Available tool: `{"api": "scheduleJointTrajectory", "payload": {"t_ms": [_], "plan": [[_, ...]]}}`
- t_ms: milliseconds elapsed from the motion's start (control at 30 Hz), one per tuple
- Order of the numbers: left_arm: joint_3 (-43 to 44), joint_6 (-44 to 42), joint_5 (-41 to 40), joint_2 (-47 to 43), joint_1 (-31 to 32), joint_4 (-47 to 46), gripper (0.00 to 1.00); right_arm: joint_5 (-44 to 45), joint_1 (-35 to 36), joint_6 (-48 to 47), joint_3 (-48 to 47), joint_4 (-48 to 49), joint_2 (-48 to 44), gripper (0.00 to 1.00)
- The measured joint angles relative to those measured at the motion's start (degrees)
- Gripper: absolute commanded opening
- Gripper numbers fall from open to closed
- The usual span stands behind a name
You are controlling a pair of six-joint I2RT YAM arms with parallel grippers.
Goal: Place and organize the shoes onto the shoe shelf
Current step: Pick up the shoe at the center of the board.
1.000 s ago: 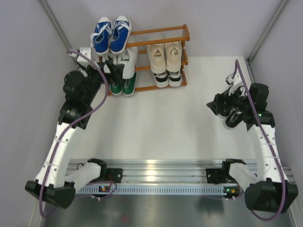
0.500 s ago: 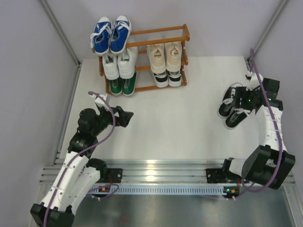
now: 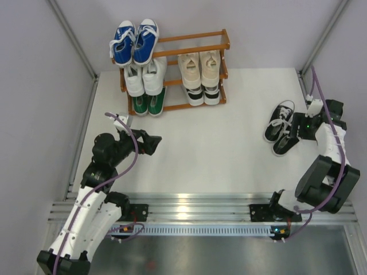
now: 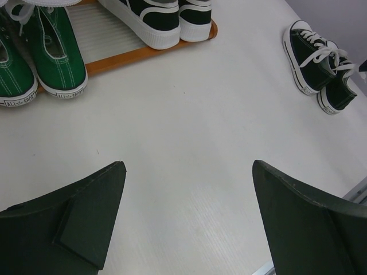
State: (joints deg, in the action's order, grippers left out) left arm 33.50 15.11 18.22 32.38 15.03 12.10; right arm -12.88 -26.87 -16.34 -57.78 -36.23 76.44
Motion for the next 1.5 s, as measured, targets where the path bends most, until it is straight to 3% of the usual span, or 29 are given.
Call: {"api": "scheduleJointTrajectory", "payload": {"t_ms": [167,300,333,467,667,833,933,1067,1167,1267,1500], "plan": [[0.0,0.0,0.3,0.0,0.0,0.0,0.96,-0.9,0.0,1.0,0.0,0.2,9.0,0.72],[0.0,0.0,0.3,0.0,0.0,0.0,0.96,-0.5,0.0,1.9,0.0,1.2,14.0,0.65],[0.0,0.0,0.3,0.0,0.0,0.0,0.96,-0.5,0.0,2.1,0.0,1.6,14.9,0.60],[0.0,0.0,0.6,0.0,0.0,0.0,0.96,0.7,-0.1,2.9,0.0,2.3,16.9,0.00],[0.0,0.0,4.2,0.0,0.1,0.0,0.98,2.5,-2.6,3.3,2.3,4.7,13.0,0.00],[0.0,2.3,8.3,0.8,0.6,-1.2,0.99,1.6,-6.0,-1.6,3.9,3.1,-1.5,0.00],[-0.6,6.3,12.1,2.7,0.8,-5.5,0.98,-2.5,-6.4,-6.1,1.7,0.8,-9.7,0.00],[-3.3,13.6,18.6,6.7,0.8,-14.4,0.98,-10.0,-4.6,-11.6,-2.1,-3.5,-14.2,0.00],[-4.8,18.6,21.4,10.0,1.0,-18.8,0.98,-13.5,1.8,-13.7,-2.2,-7.1,-16.0,0.00],[-5.0,22.6,21.5,11.8,2.2,-21.8,0.98,-17.0,12.7,-14.1,-0.7,-8.6,-17.6,0.00],[-4.8,25.4,13.9,14.7,14.6,-28.1,0.98,-22.3,33.7,-13.0,0.7,-7.8,-17.9,0.00]]}}
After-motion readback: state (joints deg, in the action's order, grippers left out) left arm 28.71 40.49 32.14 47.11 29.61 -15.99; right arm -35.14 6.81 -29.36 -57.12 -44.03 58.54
